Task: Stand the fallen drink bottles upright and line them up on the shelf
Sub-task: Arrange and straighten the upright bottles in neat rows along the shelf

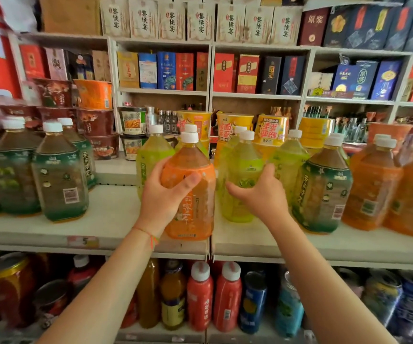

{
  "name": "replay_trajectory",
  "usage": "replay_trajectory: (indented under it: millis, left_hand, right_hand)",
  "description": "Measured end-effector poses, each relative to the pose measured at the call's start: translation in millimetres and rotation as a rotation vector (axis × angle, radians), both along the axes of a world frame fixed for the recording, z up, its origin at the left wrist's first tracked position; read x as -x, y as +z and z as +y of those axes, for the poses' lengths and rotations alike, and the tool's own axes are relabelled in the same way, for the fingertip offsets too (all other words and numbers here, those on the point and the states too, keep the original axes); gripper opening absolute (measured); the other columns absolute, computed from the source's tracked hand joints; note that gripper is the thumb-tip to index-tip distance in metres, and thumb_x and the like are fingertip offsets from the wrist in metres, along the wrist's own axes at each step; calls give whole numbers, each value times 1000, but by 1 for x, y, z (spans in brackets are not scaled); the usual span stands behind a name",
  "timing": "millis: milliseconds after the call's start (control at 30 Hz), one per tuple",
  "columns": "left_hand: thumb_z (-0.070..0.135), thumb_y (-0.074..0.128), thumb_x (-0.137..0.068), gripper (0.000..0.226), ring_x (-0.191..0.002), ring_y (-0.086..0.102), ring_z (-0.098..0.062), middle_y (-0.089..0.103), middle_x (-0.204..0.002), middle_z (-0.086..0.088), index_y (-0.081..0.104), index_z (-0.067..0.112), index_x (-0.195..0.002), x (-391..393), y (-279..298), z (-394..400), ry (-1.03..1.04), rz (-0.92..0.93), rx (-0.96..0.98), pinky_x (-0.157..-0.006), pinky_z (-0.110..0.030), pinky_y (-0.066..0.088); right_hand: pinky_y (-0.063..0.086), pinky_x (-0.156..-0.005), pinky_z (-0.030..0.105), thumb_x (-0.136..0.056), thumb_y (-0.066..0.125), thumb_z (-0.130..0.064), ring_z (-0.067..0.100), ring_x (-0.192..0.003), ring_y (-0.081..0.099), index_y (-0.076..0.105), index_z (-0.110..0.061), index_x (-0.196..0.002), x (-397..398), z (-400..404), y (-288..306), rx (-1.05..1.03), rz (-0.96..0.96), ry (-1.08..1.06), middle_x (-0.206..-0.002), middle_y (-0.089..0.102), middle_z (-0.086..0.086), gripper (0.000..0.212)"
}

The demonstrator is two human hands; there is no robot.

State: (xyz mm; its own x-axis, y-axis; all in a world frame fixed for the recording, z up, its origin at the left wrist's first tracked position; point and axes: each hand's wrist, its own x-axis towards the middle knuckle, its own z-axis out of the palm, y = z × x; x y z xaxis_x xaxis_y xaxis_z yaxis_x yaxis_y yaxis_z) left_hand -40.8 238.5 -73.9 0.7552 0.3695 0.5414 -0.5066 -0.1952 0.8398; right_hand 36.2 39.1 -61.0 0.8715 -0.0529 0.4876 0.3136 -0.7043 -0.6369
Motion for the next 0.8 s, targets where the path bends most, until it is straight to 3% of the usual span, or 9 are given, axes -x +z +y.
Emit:
replay_trajectory:
  millis: [67,133,267,433,533,600,667,733,800]
  left_hand:
    - [82,79,-48,83,-102,69,-5,70,-115,11,56,47,-120,-1,-1,2,-15,2,-19,-88,-38,59]
    - [82,79,-48,81,-104,69,-6,70,-116,12,55,49,-118,0,-2,4,-33,7,-23,-90,-40,59]
    - [84,79,-45,88,-103,69,-4,70,-116,12,55,47,-122,2,-2,12,-67,15,-7,-87,-34,59]
    - [71,79,-54,77,-104,68,-5,68,-119,11,52,48,-122,3,-3,9,-100,47,21,-91,-38,58]
    - [70,71,-64,83,-116,60,-7,59,-131,8,46,36,-136,10,-5,1,26,16,-33,-101,-38,53]
    - [61,65,-78,79,-127,49,-14,49,-137,1,43,20,-142,18,-2,-9,284,-163,-185,-108,-38,45]
    - [39,62,-89,58,-129,47,-25,51,-134,-13,50,3,-134,22,7,-26,457,-474,-397,-111,-42,39]
    - [23,60,-91,39,-124,52,-30,58,-126,-17,59,-1,-122,22,19,-47,482,-640,-572,-109,-46,40]
    - [18,59,-92,27,-109,61,-27,66,-112,-12,65,2,-113,17,25,-69,395,-684,-680,-97,-44,49]
  right_hand:
    - [41,-50,15,-69,82,-62,-3,-71,52,35,-26,-117,-1,1,-2,-47,2,137,-86,49,-23,76]
    - [41,-55,12,-68,83,-62,-4,-79,56,40,-29,-115,-1,4,-5,-90,49,257,-92,53,-25,71]
    - [54,-78,32,-61,70,-77,18,-103,61,53,-14,-124,-2,15,-3,-76,122,316,-115,65,-3,90]
    - [37,-60,20,-75,69,-68,8,-81,51,45,-29,-97,0,20,3,-19,161,295,-88,53,-16,51]
    - [44,-66,21,-86,66,-61,8,-87,57,55,-24,-112,5,14,2,105,147,264,-104,64,-7,47]
    - [46,-85,29,-93,62,-53,20,-108,59,59,-12,-131,11,8,0,110,4,169,-122,62,5,57]
    - [40,-91,30,-96,63,-33,28,-118,54,63,-10,-131,22,0,1,1,-267,38,-123,58,10,42]
    - [35,-94,36,-90,62,-17,34,-120,50,63,-9,-126,29,-11,7,-16,-558,-213,-124,56,14,37]
    - [31,-103,48,-82,62,-15,40,-129,42,53,-8,-135,30,-30,14,10,-650,-466,-135,49,20,54]
